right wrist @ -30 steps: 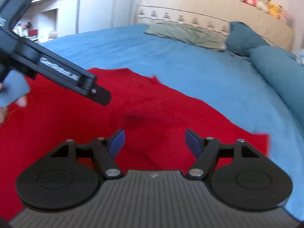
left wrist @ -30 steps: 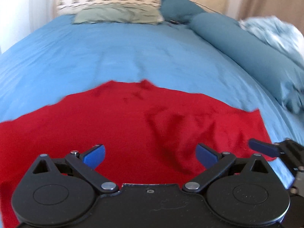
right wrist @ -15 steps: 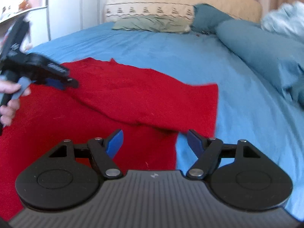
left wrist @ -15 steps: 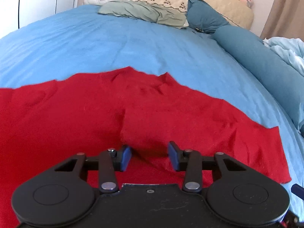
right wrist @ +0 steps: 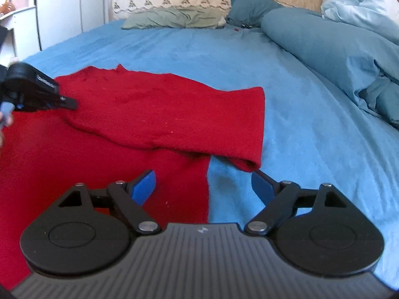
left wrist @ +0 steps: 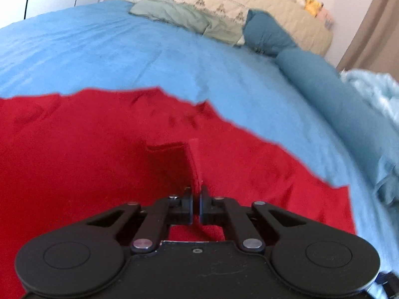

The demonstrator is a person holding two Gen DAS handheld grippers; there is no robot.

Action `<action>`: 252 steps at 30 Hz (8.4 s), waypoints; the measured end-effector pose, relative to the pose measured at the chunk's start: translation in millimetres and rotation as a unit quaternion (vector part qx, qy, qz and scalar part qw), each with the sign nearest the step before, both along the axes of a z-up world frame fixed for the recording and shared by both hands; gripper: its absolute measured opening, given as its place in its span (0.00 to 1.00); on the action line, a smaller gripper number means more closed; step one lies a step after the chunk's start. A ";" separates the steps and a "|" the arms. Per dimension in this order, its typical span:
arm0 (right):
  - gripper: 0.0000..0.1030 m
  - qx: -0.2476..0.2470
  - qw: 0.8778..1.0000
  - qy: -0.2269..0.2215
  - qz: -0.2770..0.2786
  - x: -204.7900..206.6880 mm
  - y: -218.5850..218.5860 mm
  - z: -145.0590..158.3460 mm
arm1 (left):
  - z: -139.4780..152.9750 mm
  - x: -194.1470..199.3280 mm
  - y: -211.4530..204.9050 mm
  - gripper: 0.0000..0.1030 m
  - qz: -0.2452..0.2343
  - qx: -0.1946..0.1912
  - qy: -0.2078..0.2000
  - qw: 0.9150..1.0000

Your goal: Fold small clothes

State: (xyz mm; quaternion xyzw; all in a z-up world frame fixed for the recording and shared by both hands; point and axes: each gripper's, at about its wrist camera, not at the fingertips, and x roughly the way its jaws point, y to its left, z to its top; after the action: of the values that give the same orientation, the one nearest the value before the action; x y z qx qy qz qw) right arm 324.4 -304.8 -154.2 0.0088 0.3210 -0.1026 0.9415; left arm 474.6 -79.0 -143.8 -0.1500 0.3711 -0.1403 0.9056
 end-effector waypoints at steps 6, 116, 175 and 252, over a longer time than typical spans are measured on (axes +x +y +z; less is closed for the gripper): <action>0.97 0.018 0.998 0.014 -0.058 30.7 -2.3 -0.3 | 67.7 -10.8 28.7 0.04 0.044 -0.015 -0.112 0.993; 1.00 0.075 0.987 -0.036 0.137 51.7 147.0 107.4 | 76.4 -128.9 317.8 1.00 0.219 0.069 -0.055 0.972; 1.00 0.106 0.994 -0.020 0.005 31.5 44.7 43.8 | -7.7 -63.3 6.2 0.08 -0.113 0.123 -0.070 0.983; 0.21 0.106 0.991 -0.040 -0.064 104.0 -3.3 20.9 | -37.5 -82.3 199.3 0.90 0.121 0.200 -0.036 0.972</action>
State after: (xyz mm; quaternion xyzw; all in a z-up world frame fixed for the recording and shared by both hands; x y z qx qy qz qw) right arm 428.4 -308.1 -133.3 0.1332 0.2909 -0.1276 0.9388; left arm 392.3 120.3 -181.3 -0.0046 0.3380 0.0424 0.9402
